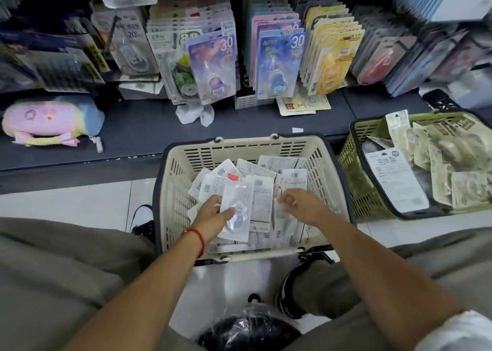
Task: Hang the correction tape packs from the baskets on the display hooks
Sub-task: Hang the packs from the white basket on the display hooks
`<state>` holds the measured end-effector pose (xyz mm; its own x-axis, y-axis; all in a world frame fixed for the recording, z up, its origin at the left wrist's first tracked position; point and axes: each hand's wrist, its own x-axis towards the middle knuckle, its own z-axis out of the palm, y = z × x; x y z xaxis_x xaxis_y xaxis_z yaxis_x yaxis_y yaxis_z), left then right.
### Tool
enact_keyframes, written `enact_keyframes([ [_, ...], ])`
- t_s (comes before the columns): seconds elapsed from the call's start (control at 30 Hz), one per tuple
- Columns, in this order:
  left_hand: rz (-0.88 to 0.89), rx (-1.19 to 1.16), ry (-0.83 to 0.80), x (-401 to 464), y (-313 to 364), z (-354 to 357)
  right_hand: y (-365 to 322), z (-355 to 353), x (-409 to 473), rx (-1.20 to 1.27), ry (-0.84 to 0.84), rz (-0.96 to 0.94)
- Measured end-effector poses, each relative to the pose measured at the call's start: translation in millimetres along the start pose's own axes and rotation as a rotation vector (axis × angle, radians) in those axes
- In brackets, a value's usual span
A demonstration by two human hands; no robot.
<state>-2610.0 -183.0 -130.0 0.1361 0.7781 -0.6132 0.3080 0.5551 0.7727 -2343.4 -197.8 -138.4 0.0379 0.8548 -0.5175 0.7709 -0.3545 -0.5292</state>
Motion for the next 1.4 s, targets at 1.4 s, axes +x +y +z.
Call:
enact_keyframes([
  [1.4, -0.206, -0.720, 0.000, -6.7, -3.5, 5.6, -13.6, -39.9, -10.0, 0.058, 0.447, 0.052],
])
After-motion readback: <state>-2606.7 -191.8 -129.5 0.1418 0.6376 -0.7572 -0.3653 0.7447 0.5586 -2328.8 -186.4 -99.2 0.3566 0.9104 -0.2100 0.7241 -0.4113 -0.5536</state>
